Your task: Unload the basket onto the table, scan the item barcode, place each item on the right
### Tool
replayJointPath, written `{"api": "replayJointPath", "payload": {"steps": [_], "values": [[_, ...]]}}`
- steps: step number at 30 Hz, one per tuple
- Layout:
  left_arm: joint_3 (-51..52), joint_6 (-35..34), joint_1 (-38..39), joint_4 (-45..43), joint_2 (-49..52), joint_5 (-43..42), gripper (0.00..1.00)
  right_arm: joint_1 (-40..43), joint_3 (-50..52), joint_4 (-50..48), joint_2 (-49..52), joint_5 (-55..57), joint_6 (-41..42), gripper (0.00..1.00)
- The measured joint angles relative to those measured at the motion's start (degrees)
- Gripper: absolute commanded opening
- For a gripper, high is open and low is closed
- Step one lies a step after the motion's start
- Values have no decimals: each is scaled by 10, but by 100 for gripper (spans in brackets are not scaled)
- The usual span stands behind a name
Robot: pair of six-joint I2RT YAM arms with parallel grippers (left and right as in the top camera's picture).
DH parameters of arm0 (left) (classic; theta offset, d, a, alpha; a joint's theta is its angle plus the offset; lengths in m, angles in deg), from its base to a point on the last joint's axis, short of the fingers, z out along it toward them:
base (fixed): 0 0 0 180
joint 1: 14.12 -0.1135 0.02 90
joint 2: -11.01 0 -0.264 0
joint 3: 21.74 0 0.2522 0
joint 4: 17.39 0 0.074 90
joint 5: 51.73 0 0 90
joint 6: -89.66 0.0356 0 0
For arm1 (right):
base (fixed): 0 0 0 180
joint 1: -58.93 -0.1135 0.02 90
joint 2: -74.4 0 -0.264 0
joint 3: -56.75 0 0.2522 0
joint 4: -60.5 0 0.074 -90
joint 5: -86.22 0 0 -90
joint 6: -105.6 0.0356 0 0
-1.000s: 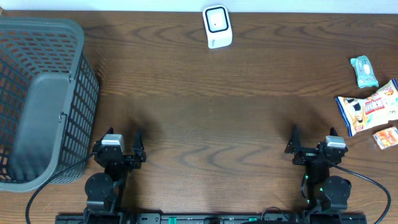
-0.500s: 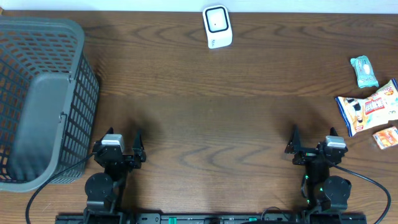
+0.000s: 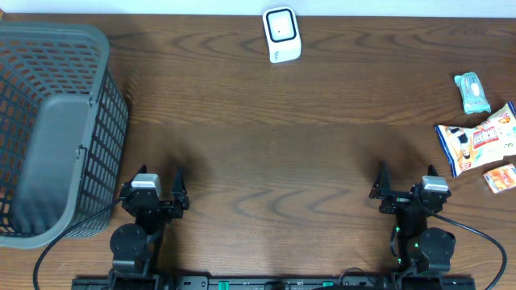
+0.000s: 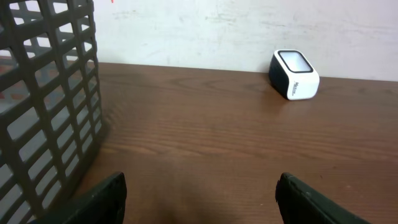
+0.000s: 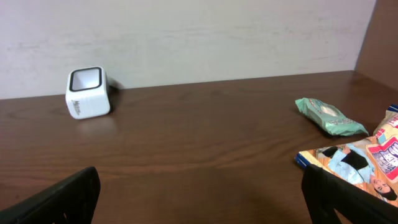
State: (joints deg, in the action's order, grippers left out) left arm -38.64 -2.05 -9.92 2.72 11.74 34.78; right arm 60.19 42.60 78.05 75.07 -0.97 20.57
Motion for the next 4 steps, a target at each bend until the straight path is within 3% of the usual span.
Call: {"api": "replayJointPath", "payload": {"steps": [4], "values": [[0,0,0,0,0,0,77,0,0,0,0,0,0,99]]}}
